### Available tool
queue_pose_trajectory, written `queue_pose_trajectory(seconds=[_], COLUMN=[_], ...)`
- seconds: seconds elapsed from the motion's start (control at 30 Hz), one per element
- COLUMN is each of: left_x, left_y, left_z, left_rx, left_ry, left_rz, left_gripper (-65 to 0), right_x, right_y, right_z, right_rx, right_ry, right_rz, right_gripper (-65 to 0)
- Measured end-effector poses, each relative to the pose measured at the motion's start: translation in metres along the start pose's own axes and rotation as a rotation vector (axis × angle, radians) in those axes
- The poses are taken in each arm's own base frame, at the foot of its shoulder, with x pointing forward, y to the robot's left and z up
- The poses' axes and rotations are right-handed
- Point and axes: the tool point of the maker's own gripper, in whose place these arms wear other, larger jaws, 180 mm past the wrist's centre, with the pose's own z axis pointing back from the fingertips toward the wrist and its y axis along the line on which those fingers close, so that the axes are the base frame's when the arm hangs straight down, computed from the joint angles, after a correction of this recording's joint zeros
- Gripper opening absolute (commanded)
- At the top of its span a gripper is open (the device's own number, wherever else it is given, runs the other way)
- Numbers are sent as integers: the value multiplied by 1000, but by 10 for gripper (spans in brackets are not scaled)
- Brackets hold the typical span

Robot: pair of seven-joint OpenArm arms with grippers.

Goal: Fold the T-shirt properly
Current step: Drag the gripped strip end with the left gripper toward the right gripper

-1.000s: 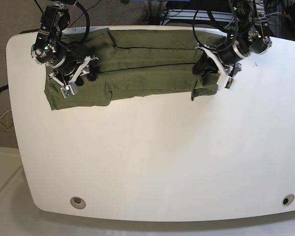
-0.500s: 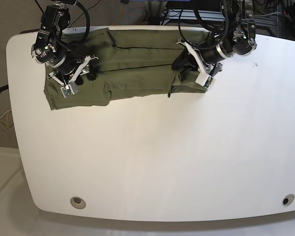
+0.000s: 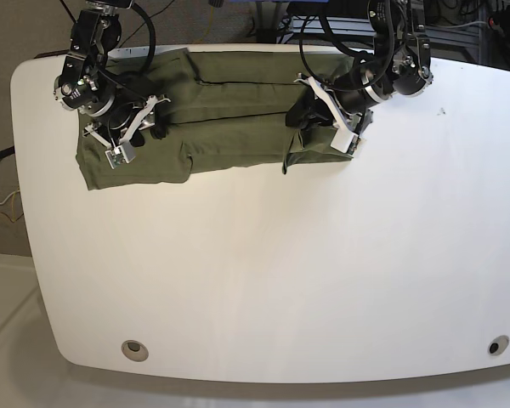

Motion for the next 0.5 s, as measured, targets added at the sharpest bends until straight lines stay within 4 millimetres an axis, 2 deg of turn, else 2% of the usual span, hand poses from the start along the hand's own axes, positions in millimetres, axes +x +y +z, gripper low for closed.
queue_pose_trajectory(seconds=[0.37, 0.5], left_x=[-2, -4], left_y=[-18, -14], left_z=[-24, -32], left_rx=[-16, -28], left_ry=[13, 25], left_rz=[55, 78], left_gripper=[-650, -650], right_x=[0, -2], right_y=[1, 0], right_z=[0, 0], right_rx=[2, 1], right_ry=[1, 15], right_rz=[1, 3], right_gripper=[-377, -376])
